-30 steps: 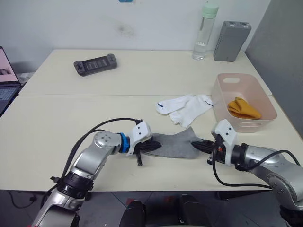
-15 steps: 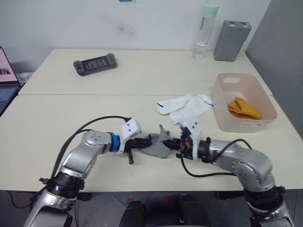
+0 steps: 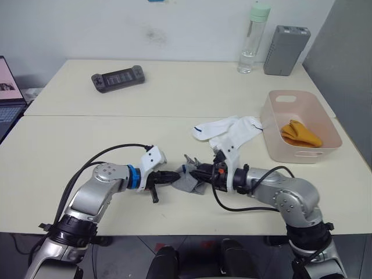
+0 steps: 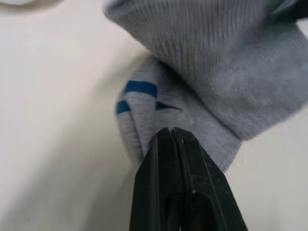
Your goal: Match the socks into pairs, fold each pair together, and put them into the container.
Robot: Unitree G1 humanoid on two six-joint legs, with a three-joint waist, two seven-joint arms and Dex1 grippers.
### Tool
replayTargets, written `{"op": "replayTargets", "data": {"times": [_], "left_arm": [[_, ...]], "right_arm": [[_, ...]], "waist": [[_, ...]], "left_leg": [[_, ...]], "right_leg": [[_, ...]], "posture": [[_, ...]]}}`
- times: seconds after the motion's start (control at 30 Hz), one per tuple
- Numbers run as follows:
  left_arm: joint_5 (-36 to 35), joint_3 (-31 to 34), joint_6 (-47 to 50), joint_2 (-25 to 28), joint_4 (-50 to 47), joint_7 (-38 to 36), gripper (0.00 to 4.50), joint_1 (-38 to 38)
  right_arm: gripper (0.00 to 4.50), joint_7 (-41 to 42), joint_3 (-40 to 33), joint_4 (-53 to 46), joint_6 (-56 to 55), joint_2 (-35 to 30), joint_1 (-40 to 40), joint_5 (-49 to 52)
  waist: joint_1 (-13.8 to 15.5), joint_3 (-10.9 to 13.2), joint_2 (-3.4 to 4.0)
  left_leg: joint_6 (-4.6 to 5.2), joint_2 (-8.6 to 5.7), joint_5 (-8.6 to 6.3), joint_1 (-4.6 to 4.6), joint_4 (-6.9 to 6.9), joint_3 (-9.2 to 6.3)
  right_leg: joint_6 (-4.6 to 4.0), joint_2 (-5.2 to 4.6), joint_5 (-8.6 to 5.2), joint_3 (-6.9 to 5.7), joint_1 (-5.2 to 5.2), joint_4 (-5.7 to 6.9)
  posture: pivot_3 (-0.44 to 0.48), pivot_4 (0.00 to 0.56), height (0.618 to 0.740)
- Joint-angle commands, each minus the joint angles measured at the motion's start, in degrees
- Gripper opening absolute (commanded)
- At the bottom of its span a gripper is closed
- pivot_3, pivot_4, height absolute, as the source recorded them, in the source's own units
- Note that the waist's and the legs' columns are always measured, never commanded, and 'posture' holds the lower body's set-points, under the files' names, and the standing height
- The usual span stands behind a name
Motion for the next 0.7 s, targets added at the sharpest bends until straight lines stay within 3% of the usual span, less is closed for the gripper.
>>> {"op": "replayTargets", "data": {"times": [0.03,0.17,0.23,0.33,0.47,0.67,0.7], "left_arm": [[-4.7,5.7,3.0,1.0,0.1,-0.4,0.00,-1.7],[-6.0,8.9,4.3,1.7,3.0,0.5,0.00,-4.6],[-6.5,9.7,4.4,1.4,4.8,0.6,0.00,-7.3],[-6.0,7.5,2.7,1.1,4.1,-1.4,0.00,-9.9],[-5.1,2.5,0.1,1.3,-0.2,-6.0,0.00,-11.3],[-1.7,-4.5,-4.6,2.2,-3.5,-10.0,0.00,-9.6],[1.0,-6.6,-7.3,2.8,-2.4,-10.6,0.00,-8.9]], "right_arm": [[2.83,2.5,-5.5,-5.7,0.4,-0.9,0.2,6.8],[4.24,0.5,-5.0,-5.0,-3.5,-2.8,0.6,2.8],[4.16,0.0,-2.1,-3.0,-7.6,-4.0,0.8,-1.9],[3.44,0.1,2.7,0.7,-12.8,-4.8,0.7,-7.6],[2.11,2.1,11.1,5.5,-19.6,-6.6,-0.1,-15.9],[0.01,1.7,14.2,12.0,-22.6,-4.2,-1.1,-20.9],[0.01,1.4,14.4,12.6,-22.3,-3.6,-1.3,-21.5]], "waist": [[0.0,0.0,0.00],[0.0,0.0,0.00],[0.0,0.0,0.00],[0.0,0.0,0.00],[-0.1,0.0,0.00],[-0.5,0.0,0.00],[-0.5,0.0,0.00]], "left_leg": [[0.00,0.00,0.00,0.00,0.00,-0.01],[0.00,0.00,0.00,-0.01,0.00,-0.03],[0.00,-0.01,0.00,0.00,0.00,-0.01],[0.00,-0.02,0.00,0.00,0.00,0.00],[-0.01,-0.02,0.00,-0.01,-0.01,0.08],[-0.01,-0.01,0.00,-0.03,-0.04,0.09],[-0.01,-0.01,0.00,-0.03,-0.04,0.08]], "right_leg": [[0.00,0.00,0.00,-0.01,0.00,0.00],[0.08,0.00,-0.05,-0.03,0.00,0.01],[0.09,0.00,-0.06,-0.03,0.00,0.01],[0.13,0.00,-0.08,-0.03,0.00,-0.01],[-0.03,-0.02,0.02,0.04,-0.01,-0.03],[-0.05,-0.01,0.03,0.05,-0.06,-0.02],[-0.05,-0.01,0.03,0.04,-0.06,-0.02]], "posture": [[0.000,0.150,0.740],[0.000,0.150,0.740],[0.000,0.150,0.740],[0.000,0.150,0.740],[0.000,0.150,0.740],[0.000,0.150,0.740],[0.000,0.150,0.740]]}}
